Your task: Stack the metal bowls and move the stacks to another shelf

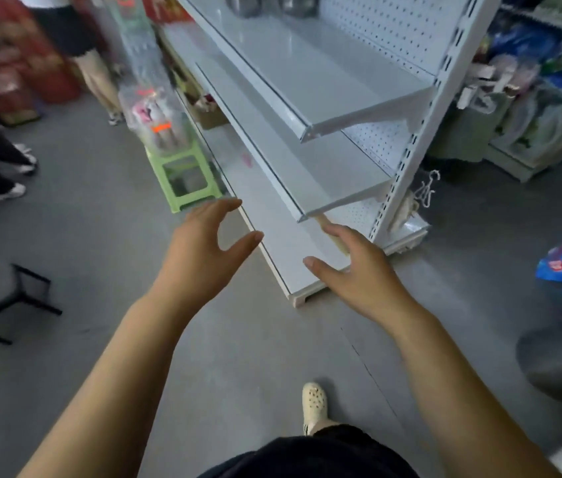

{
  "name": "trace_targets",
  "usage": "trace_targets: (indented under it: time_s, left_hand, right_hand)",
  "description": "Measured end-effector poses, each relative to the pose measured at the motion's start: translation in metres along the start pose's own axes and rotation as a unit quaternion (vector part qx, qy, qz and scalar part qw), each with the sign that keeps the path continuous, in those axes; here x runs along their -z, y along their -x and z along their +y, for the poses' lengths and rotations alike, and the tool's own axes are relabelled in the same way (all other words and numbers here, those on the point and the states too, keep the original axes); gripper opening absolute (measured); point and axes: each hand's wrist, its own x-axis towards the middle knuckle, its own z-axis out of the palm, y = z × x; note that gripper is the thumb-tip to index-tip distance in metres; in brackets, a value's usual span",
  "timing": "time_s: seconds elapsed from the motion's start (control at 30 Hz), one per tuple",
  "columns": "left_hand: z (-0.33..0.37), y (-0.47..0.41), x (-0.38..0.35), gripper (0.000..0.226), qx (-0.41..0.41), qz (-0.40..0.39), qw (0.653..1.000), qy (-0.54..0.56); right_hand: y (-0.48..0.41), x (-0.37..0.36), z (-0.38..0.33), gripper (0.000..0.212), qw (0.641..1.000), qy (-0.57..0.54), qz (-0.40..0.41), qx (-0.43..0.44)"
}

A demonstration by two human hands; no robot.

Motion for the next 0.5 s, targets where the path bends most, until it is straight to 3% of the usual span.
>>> trace_targets:
  time_s: [0.33, 0.5]
  left_hand:
    - [-0.01, -0.078, -0.009, 0.065, 0.101, 0.082, 0.991, 0.022]
    - [-0.039, -0.1, 0.001, 0.065, 0.148, 0.117, 0.982, 0.028]
  right_hand:
    - [-0.136, 0.029, -0.013, 0.081, 0.993, 0.05, -0.073, 0.084]
    - [-0.191, 0.011, -0.034, 0.08, 0.985, 0.057, -0.098, 0.131]
